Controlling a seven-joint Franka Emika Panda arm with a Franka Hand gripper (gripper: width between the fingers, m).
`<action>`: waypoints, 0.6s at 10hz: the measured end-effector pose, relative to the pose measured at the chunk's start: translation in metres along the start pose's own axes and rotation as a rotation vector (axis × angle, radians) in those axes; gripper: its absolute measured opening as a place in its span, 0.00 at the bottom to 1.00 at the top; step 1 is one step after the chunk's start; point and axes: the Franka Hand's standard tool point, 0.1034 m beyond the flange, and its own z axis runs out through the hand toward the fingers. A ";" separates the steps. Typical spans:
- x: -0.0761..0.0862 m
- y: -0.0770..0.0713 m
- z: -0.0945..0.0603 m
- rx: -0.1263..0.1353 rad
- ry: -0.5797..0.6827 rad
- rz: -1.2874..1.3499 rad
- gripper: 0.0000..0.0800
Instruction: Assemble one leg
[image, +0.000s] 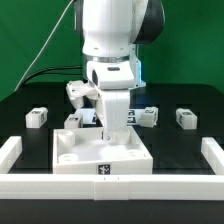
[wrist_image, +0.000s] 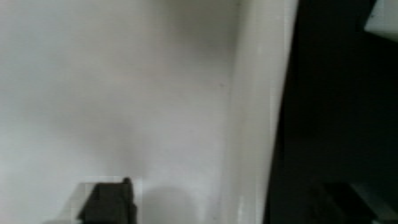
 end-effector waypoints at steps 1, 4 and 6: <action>0.000 0.000 0.000 0.000 0.000 0.000 0.49; 0.000 0.001 0.000 -0.003 -0.001 0.001 0.10; 0.000 0.001 0.000 -0.003 -0.001 0.001 0.07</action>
Offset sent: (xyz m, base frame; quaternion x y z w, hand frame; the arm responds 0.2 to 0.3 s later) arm 0.0000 0.0000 0.0000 0.0000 0.0000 0.0000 1.0000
